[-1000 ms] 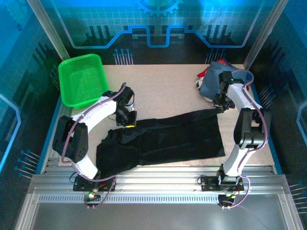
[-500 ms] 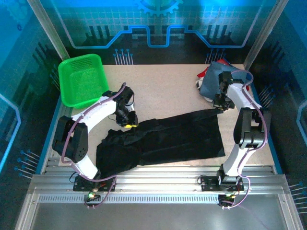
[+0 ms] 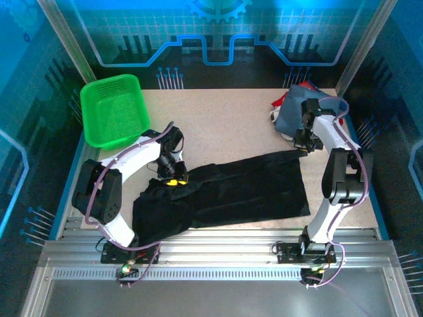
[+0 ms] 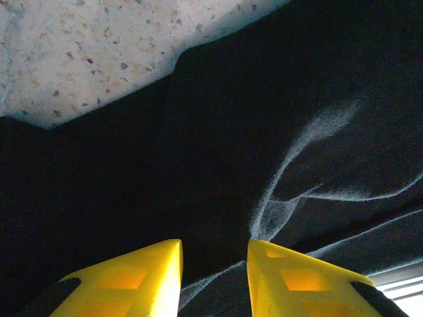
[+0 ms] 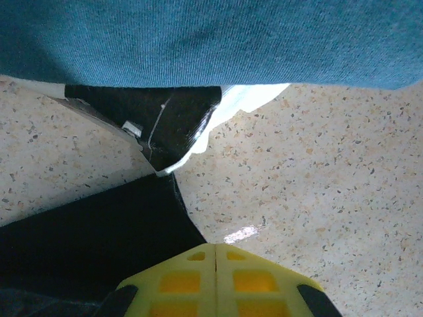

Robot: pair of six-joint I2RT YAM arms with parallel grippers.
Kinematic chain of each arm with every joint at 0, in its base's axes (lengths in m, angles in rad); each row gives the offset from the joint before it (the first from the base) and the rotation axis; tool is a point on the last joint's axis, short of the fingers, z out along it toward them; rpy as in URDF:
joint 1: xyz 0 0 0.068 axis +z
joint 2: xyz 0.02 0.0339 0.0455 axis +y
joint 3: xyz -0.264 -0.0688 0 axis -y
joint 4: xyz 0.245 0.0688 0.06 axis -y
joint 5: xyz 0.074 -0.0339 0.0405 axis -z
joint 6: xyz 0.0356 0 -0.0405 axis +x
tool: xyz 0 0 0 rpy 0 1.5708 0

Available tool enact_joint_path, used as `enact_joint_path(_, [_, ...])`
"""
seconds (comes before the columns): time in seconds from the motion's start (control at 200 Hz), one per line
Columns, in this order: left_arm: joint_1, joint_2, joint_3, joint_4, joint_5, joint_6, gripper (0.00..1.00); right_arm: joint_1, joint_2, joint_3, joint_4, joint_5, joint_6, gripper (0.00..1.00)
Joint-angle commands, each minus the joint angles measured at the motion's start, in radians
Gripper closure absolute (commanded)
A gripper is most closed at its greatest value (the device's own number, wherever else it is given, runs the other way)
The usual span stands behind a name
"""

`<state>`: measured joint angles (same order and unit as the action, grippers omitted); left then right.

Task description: Fold and stack the t-shirts

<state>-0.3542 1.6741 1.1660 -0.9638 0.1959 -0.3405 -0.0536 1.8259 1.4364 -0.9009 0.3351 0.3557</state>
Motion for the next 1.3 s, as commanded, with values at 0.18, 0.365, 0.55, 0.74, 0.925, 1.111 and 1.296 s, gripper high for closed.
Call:
enact_joint_path(0.18, [-0.008, 0.021, 0.05, -0.043, -0.004, 0.03, 0.67, -0.011, 0.002, 0.019, -0.03, -0.004, 0.012, 1.0])
enact_joint_path(0.365, [-0.021, 0.004, 0.049, -0.05, 0.024, 0.043, 0.61, -0.011, 0.0, 0.016, -0.034, -0.002, 0.015, 1.0])
enact_joint_path(0.55, [-0.029, 0.028, 0.049, -0.057, -0.002, 0.058, 0.61, -0.011, 0.003, 0.021, -0.035, -0.002, 0.018, 1.0])
enact_joint_path(0.74, [-0.032, 0.048, 0.053, -0.062, -0.03, 0.059, 0.64, -0.009, -0.002, 0.019, -0.036, 0.001, 0.018, 1.0])
enact_joint_path(0.925, [-0.037, 0.055, 0.055, -0.068, -0.042, 0.07, 0.64, -0.009, -0.005, 0.016, -0.035, -0.001, 0.02, 1.0])
enact_joint_path(1.111, [-0.042, 0.07, 0.064, -0.069, -0.069, 0.075, 0.67, -0.009, -0.002, 0.019, -0.035, -0.001, 0.022, 1.0])
enact_joint_path(1.296, [-0.042, 0.09, 0.097, -0.076, -0.102, 0.082, 0.75, -0.009, -0.001, 0.02, -0.033, -0.005, 0.024, 1.0])
